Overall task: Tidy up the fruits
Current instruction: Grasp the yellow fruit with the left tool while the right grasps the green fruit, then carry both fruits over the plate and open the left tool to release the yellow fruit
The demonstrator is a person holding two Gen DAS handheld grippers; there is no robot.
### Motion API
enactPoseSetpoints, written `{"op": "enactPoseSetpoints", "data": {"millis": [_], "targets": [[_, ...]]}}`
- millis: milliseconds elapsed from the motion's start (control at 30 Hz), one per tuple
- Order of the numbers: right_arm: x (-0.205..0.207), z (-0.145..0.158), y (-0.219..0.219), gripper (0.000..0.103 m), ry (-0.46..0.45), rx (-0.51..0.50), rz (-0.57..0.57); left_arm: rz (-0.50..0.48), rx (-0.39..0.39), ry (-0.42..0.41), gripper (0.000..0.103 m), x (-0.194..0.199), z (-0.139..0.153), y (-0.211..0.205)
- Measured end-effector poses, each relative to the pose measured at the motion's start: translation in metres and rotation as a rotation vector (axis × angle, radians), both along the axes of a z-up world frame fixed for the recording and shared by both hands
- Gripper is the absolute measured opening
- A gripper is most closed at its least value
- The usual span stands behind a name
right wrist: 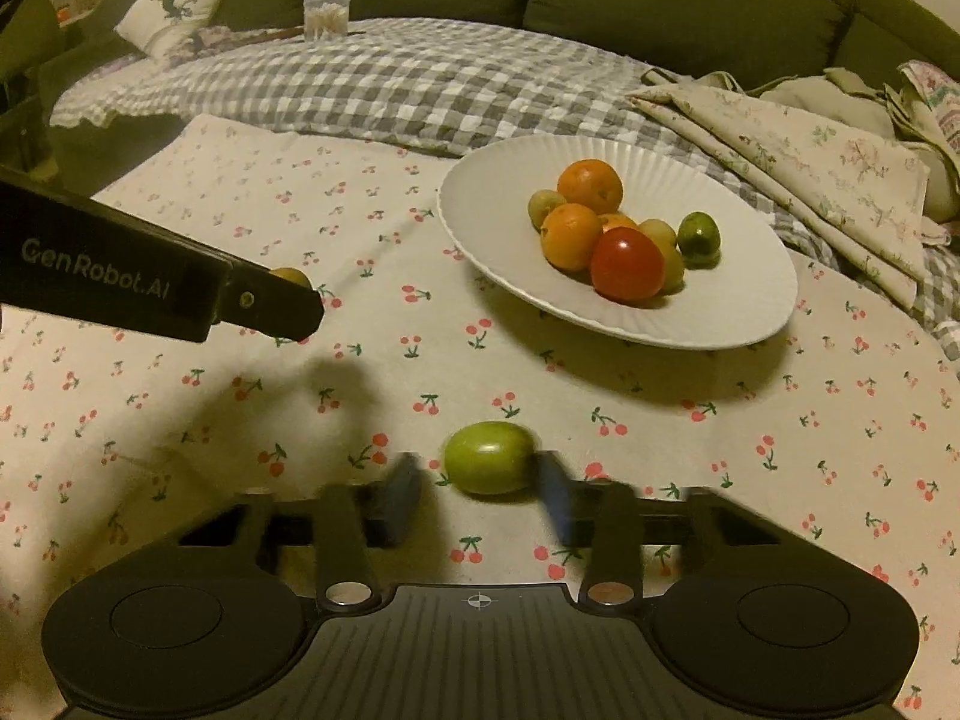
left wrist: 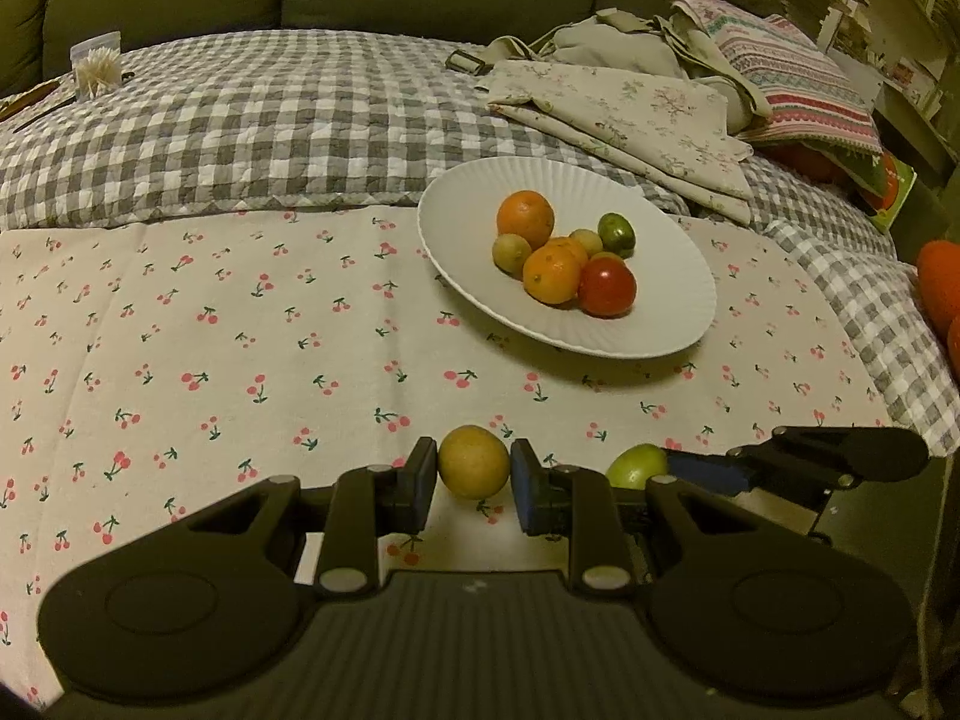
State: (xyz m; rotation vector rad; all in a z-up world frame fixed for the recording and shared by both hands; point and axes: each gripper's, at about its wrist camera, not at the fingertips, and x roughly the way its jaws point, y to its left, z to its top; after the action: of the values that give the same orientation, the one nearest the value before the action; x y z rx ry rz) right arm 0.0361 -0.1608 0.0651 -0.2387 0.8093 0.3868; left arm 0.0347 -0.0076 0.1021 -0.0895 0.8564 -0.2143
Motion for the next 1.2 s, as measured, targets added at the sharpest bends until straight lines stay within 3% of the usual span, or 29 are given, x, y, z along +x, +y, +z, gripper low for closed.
{"op": "enactPoseSetpoints", "data": {"millis": [700, 1200], "targets": [[-0.003, 0.034, -0.012, 0.032, -0.038, 0.086, -0.033, -0.011, 0.010, -0.018, 0.025, 0.001, 0.002, -0.002], [-0.005, 0.054, -0.022, 0.032, -0.087, 0.115, -0.055, -0.032, 0.010, -0.082, 0.025, 0.007, 0.007, -0.006]]}}
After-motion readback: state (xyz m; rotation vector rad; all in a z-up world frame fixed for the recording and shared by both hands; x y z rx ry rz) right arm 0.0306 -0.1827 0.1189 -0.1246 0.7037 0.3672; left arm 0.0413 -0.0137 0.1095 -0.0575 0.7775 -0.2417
